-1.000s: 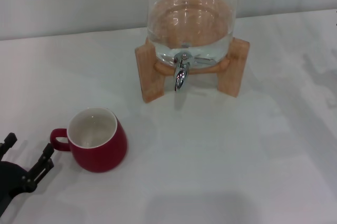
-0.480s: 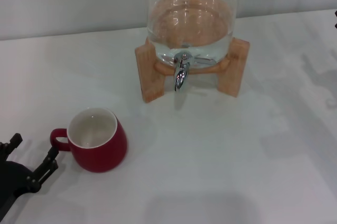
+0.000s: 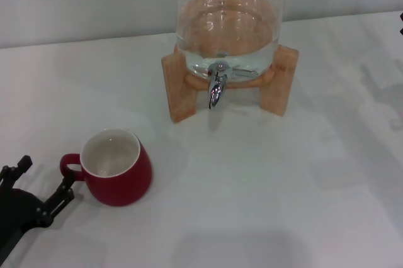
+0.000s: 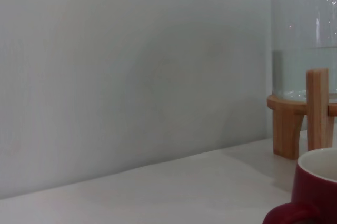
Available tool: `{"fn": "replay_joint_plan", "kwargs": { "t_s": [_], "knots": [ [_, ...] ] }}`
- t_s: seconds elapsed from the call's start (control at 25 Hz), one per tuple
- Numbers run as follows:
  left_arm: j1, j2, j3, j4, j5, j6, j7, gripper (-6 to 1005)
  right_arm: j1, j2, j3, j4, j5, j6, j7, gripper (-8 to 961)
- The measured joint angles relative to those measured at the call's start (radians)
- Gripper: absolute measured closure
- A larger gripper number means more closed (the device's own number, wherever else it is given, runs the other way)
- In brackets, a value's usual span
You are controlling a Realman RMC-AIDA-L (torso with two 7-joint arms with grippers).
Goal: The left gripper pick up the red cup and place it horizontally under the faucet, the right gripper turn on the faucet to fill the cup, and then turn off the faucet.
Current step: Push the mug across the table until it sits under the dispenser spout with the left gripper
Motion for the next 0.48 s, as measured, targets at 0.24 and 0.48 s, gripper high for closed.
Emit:
{"fn": "replay_joint_plan", "kwargs": {
  "t_s": [0.24,0.48],
  "knots": [
    [-0.008,0.001,0.0,-0.001,0.004,0.015,0.001,121,0.0,0.0,0.0,0.0,0.0,0.001,0.0,112],
    [-0.01,0.003,-0.001,-0.001,0.005,0.026,0.001,121,0.0,0.0,0.0,0.0,0.0,0.004,0.0,112]
  ]
}}
